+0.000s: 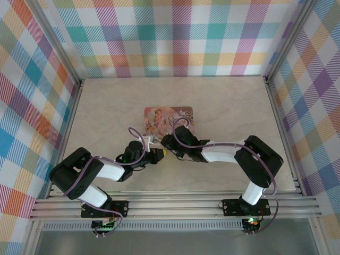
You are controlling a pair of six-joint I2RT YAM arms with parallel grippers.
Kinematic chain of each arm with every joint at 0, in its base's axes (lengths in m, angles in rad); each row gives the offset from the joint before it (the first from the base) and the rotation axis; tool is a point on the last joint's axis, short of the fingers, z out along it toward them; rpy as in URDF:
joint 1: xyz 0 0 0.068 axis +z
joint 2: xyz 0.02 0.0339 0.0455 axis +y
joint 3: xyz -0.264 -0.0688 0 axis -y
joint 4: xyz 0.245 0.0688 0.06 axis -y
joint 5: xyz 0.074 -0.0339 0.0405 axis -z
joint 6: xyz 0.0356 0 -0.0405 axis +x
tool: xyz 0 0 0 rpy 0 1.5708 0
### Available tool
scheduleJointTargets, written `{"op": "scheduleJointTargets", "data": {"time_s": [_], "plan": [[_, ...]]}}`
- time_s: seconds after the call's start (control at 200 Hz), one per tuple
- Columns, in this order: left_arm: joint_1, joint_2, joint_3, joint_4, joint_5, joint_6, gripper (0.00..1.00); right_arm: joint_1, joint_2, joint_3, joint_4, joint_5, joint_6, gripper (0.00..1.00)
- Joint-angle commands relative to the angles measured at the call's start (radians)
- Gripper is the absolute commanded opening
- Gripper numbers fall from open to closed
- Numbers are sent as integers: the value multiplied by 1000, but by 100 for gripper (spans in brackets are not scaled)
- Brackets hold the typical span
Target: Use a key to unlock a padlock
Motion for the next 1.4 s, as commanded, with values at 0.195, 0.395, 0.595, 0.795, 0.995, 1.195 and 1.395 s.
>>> {"op": "scheduleJointTargets", "data": {"time_s": [0.195, 0.395, 0.595, 0.795, 0.995, 1.195, 1.395], "plan": [[15, 7, 17, 59, 37, -5, 0, 8, 106, -15, -197, -84, 67, 45], [17, 1, 20, 51, 45, 1, 0, 8, 108, -4, -224, -69, 61, 27], [17, -9, 33, 10, 59, 35, 0, 8, 79, -2, -258, -45, 45, 10], [18, -73, 53, -84, 67, 89, 11, 6, 52, 9, -287, -40, 36, 0], [40, -234, 50, -272, 38, 133, 50, 4, 17, 56, -383, -31, 51, 0], [87, -330, -21, -282, 92, 55, 48, 1, 10, 98, -434, -42, 57, 0], [86, -251, -20, -210, 172, 5, 38, 2, 12, 101, -418, -56, 69, 0]]}}
